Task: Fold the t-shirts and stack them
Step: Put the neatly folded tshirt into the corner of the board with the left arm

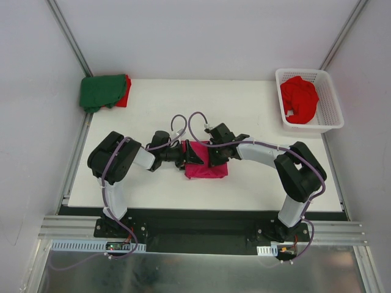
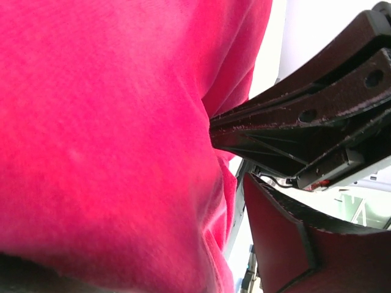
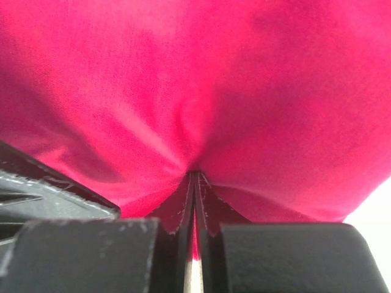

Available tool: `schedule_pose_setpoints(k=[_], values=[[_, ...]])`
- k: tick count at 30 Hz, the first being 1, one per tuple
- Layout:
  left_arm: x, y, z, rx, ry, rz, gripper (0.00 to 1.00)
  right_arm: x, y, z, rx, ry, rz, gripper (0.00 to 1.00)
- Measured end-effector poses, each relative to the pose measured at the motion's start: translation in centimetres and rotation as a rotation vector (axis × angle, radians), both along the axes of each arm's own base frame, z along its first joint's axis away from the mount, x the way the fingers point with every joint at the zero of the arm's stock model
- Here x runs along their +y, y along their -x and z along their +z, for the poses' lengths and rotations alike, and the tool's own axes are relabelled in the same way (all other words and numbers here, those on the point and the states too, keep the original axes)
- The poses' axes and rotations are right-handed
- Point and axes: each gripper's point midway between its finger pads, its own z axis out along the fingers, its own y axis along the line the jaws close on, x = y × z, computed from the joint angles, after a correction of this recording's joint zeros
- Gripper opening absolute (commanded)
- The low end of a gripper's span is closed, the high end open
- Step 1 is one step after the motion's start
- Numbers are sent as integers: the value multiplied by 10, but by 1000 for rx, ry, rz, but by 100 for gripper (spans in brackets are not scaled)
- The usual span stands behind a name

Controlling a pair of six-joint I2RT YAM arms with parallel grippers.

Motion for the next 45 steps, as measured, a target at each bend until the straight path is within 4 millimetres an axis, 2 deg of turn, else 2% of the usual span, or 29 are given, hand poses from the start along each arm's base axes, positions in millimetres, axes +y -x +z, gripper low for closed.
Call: schedule_pose_setpoints(k=[8, 10, 12, 13, 15, 20, 23, 24, 26, 27, 29, 30, 33, 38, 42, 45], values=[[-13, 0, -2, 3, 10, -20, 63, -2, 1, 0, 1, 1, -2, 1], [-17, 0, -2, 4, 11, -25, 52, -2, 1, 0, 1, 1, -2, 1], [-21, 0, -3, 3, 11, -28, 34, -2, 1, 0, 0, 1, -2, 1], [-22, -1, -4, 4, 10, -27, 16, -2, 1, 0, 1, 2, -2, 1], [-25, -1, -5, 1, 12, -29, 0, -2, 1, 0, 1, 2, -2, 1], [-26, -2, -7, 1, 12, -28, 0, -3, 2, 0, -1, 4, -2, 1], [-26, -2, -7, 0, 10, -26, 0, -4, 2, 0, -2, 5, -4, 10], [-26, -2, -8, -1, 9, -24, 0, -5, 2, 0, -4, 7, -5, 21], [-26, -2, -9, -1, 6, -21, 0, -7, 2, 1, -7, 12, -10, 33], [-25, -2, -9, -1, 4, -18, 0, -8, 2, 2, -13, 16, -12, 43], [-25, -2, -10, -4, 1, -14, 0, -16, 3, 8, -34, 41, -18, 50], [-25, -2, -10, -5, 0, -12, 0, -19, 3, 11, -42, 47, -27, 57], [-25, -1, -12, -7, -5, -9, 0, -35, 3, 30, -92, 80, -56, 65], [-25, -2, -13, -11, -8, -4, 0, -57, -1, 87, -243, 70, -124, 74], [-24, -2, -11, -28, -7, 4, 0, -78, 1, 132, -362, 48, -187, 75], [-23, 1, -10, -41, -13, 10, 0, -90, 4, 144, -397, 59, -213, 76]])
